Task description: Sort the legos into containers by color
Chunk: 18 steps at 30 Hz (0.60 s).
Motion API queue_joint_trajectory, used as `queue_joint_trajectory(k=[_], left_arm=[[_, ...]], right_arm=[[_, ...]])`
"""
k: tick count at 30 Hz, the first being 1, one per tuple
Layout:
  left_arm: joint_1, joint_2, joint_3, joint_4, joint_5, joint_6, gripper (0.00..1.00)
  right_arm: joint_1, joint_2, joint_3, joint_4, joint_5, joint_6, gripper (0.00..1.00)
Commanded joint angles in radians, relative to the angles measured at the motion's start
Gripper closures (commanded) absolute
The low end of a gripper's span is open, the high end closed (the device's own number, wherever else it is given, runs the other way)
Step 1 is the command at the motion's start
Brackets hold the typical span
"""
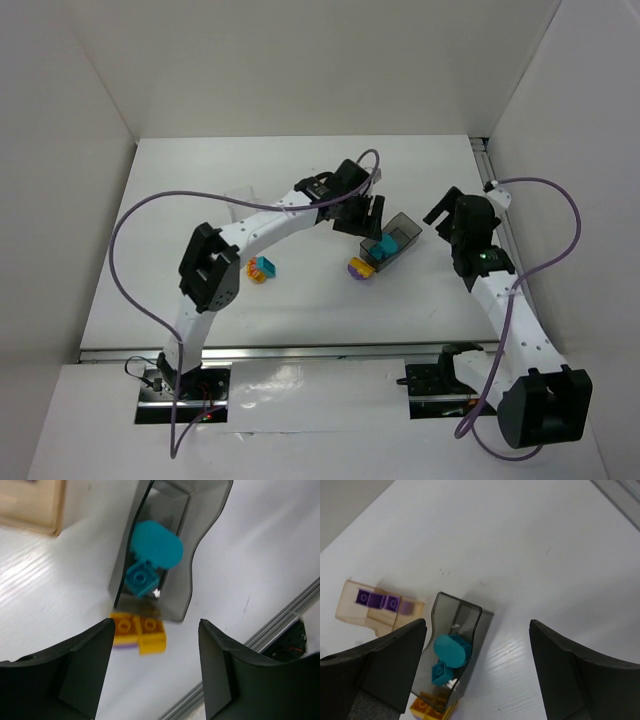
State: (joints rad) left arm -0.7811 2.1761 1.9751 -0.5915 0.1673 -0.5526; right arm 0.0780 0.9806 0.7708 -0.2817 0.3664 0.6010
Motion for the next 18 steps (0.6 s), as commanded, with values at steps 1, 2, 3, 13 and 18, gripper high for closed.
queue_joint_trajectory(k=[1,2,3,13,18], left_arm=[[-0.009,-0.221,-0.088,-0.041,-0.173,0.026,0.25],[-0.009,-0.263,-0.126,-0.053,-0.213,0.026,0.25],[-0.009,-0.344,-0.198,-0.053,-0.251,0.014,0.25],[0.175,-0.68,-0.45,-0.042,-0.37,-0.061,0.25],[0.206,-0.723,-0.501,-0.005,-0.338,-0.07,0.25]], right_arm=[[-0.007,-0.011,-0.024,0.05,-0.193,-0.113,0.11],[-0.007,-0.023,-0.04,0.061,-0.239,-0.113,0.11],[0.014,-0.023,-0.054,0.088,-0.326,-0.122,0.11],[0.619,0.027,-0.084,0.016,-0.161,-0.132,0.11],[0.787,0.13,-0.061,0.032,-0.029,-0.096,0.11]])
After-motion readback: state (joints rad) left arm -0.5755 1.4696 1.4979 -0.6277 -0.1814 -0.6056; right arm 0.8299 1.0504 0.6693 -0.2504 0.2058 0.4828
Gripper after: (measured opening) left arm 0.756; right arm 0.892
